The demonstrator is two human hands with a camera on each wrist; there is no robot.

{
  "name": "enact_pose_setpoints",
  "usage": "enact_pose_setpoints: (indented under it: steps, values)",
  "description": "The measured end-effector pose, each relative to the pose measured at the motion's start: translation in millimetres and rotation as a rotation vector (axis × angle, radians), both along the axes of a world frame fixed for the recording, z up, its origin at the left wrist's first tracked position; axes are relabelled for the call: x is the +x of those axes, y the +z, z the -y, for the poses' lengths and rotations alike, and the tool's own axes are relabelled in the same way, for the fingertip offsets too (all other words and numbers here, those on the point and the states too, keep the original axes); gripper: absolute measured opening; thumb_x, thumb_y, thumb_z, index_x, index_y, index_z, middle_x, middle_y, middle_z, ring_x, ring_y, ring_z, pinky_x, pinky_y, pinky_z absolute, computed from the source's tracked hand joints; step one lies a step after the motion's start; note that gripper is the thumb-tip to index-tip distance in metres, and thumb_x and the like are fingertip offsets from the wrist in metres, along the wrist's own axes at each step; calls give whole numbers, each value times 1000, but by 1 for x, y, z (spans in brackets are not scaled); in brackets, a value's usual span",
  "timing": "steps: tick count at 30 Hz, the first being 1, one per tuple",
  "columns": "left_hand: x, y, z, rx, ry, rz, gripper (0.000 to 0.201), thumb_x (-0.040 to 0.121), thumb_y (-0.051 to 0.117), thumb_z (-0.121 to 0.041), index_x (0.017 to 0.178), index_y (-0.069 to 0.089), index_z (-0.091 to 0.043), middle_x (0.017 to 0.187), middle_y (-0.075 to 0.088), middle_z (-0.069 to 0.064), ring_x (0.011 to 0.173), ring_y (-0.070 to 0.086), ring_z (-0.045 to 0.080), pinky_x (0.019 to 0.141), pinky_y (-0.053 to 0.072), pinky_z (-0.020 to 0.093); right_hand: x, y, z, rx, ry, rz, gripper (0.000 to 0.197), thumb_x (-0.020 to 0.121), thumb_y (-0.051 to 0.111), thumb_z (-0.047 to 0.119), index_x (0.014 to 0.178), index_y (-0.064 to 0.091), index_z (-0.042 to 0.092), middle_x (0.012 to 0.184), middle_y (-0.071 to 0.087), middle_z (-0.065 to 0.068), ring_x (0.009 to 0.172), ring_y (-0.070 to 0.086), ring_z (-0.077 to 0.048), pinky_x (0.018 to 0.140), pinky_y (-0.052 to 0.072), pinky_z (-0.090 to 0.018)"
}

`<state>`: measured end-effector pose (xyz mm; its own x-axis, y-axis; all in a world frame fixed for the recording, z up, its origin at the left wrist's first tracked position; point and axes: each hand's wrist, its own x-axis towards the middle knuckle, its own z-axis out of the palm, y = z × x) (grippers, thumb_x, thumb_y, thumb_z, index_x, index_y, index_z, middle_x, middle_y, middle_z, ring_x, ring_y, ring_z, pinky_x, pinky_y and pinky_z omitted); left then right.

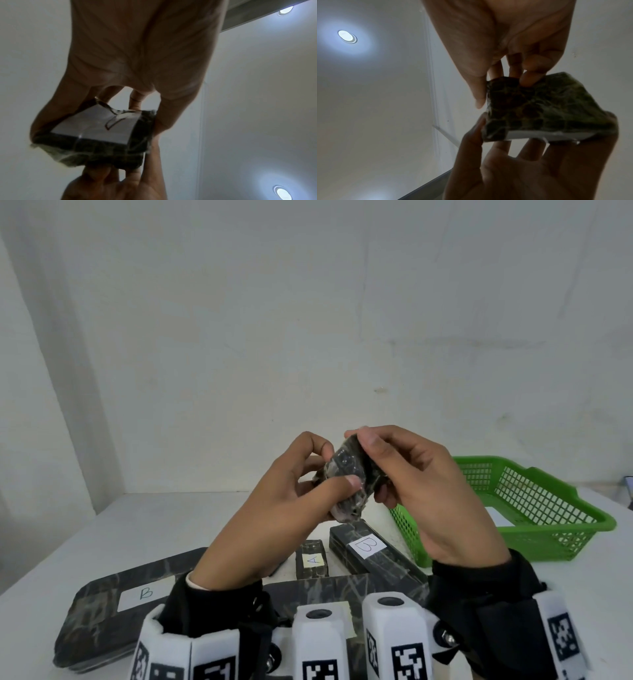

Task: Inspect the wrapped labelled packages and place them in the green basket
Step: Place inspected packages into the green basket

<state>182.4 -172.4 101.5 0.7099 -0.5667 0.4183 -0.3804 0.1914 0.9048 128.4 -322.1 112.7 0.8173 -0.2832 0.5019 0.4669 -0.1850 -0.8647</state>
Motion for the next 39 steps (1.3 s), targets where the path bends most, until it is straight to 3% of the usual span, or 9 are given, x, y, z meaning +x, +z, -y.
enact_pose_setpoints:
  steps: [5,9,13,16,21,27,30,33,39]
  values:
    - [0,1,-2,-34,-26,-57,41,70,78,-31,93,52,-9,96,67,19,84,71,30,80,61,41,0,-1,-2,18,-23,9,34,63,72,48,90,78,27,57,49,0,47,47,-7,46,37,-17]
    - [-1,3,-4,-54,-79,-97,45,73,77,-34,94,49,-5,95,70,17,84,70,32,72,58,32,0,-1,0,54,-26,30,36,61,73,48,88,79,25,61,48,-4,46,46,-9,45,36,-18]
    - [0,3,-4,-59,-75,-118,38,82,62,-29,98,45,1,97,66,31,93,66,49,78,61,39,2,-3,1,59,16,-20,49,58,74,53,96,78,23,68,54,-3,49,48,-6,49,37,-21]
    - [3,3,-6,-75,-71,-145,34,81,64,-31,97,48,-6,88,65,24,90,65,41,82,61,42,2,-3,1,12,48,-29,55,56,77,49,104,76,23,70,55,1,52,50,-5,51,38,-18]
    - [3,2,-5,-82,-109,-178,50,75,72,-42,99,48,-5,96,69,20,94,67,39,81,60,43,-2,-1,1,64,52,27,36,66,74,28,100,76,15,55,52,8,46,52,0,49,41,-10]
    - [0,6,-5,-105,-80,-201,35,81,63,-32,99,49,-5,102,64,37,102,65,50,84,60,47,0,-1,1,30,56,-15,39,74,65,43,102,77,18,64,63,11,56,47,-4,53,38,-16]
    - [0,6,-6,-111,-81,-203,50,78,68,-43,100,49,-2,95,70,22,91,69,37,74,61,40,0,-2,1,9,36,28,15,87,66,21,97,77,20,63,65,11,55,49,-2,51,38,-13]
    - [0,5,-4,-90,-42,-180,61,75,68,-46,101,49,6,91,72,18,86,70,31,72,61,37,-1,-3,2,-2,33,45,16,92,62,8,95,75,17,59,65,13,51,52,2,50,39,-10]
    - [4,5,-5,-115,22,-149,35,64,75,-38,76,53,-13,75,66,12,73,68,27,65,58,35,-3,0,-4,55,75,48,22,87,60,32,76,75,21,56,60,11,49,49,-1,50,38,-12]
